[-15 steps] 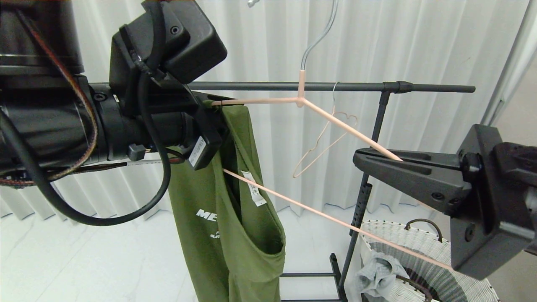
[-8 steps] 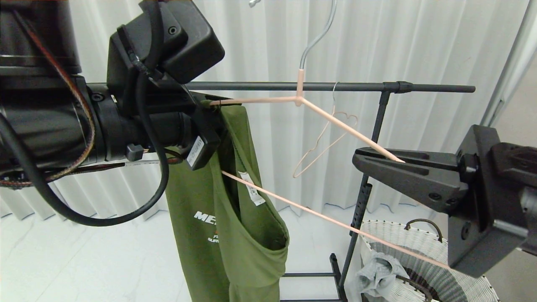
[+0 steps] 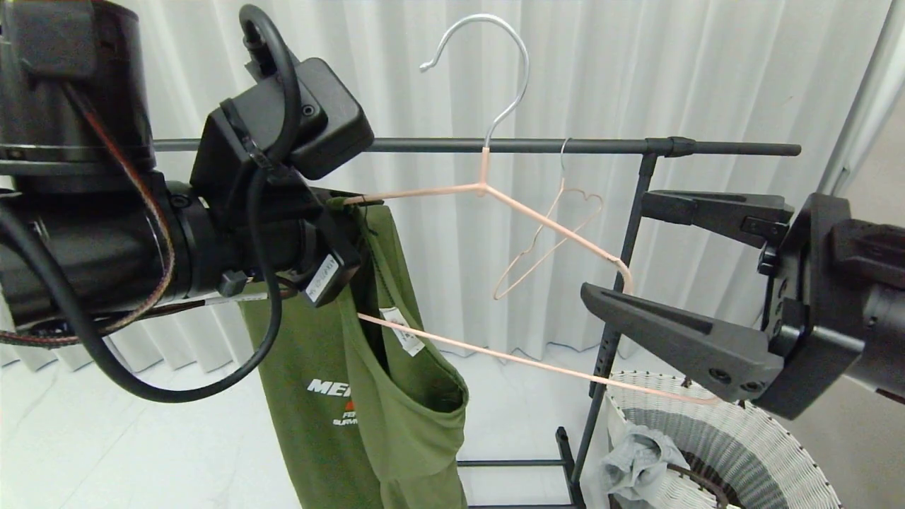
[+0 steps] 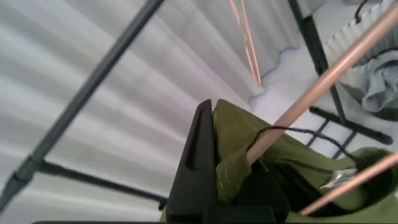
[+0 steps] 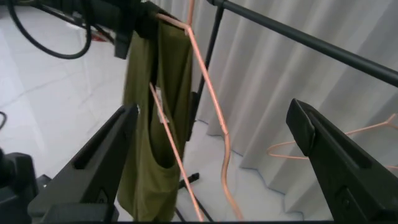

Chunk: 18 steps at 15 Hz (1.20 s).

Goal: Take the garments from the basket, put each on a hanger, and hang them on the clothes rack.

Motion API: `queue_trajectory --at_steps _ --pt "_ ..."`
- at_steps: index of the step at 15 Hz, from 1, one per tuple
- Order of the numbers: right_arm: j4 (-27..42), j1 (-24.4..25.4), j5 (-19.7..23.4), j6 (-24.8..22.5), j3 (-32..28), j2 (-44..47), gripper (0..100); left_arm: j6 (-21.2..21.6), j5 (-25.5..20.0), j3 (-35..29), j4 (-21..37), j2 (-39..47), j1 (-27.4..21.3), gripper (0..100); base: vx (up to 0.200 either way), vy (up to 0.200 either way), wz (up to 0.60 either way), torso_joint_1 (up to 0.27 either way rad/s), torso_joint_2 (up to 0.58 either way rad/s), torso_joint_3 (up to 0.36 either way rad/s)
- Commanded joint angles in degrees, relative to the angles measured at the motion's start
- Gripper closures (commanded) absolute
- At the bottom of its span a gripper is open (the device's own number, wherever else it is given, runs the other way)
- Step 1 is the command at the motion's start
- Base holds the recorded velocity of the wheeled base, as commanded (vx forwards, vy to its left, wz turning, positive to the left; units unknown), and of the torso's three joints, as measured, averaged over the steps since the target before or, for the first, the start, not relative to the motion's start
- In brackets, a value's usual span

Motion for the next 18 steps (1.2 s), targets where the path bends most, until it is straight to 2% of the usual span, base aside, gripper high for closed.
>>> queue_trajectory --at_steps 1,4,6,9,11,13,18 --pt "-0.1 -0.7 0.0 -0.2 -0.1 -0.1 0 -0.6 0.7 0.8 -0.1 -0.1 0.5 100 0.000 0.000 0.00 0.000 0.00 0.000" --pt "-0.1 -0.7 0.4 -0.3 0.2 0.0 0 -10.9 10.7 0.6 -0.1 0.2 1.0 100 0.000 0.000 0.00 0.000 0.00 0.000" --pt "0.0 -0.7 0.6 -0.2 0.3 0.5 0 -13.7 13.9 1.0 -0.1 0.3 1.0 100 0.000 0.000 0.00 0.000 0.00 0.000" --pt "0.2 -0.5 0.6 0.4 2.6 2.9 0 -20.7 14.1 0.3 -0.1 0.2 0.5 100 0.000 0.000 0.00 0.000 0.00 0.000" --pt "-0.1 0.1 0.6 1.8 3.1 6.5 0 -22.9 13.7 0.2 -0.1 -0.2 0.3 100 0.000 0.000 0.00 0.000 0.00 0.000" --pt "-0.8 0.9 0.4 6.2 2.2 10.3 0 -23.0 13.6 0.1 -0.1 -0.8 0.3 100 0.000 0.000 0.00 0.000 0.00 0.000" --pt "-2.9 1.8 0.1 13.8 -0.3 18.6 0 -23.0 9.8 -1.3 -0.3 -1.2 0.2 100 0.000 0.000 0.00 0.000 0.00 0.000"
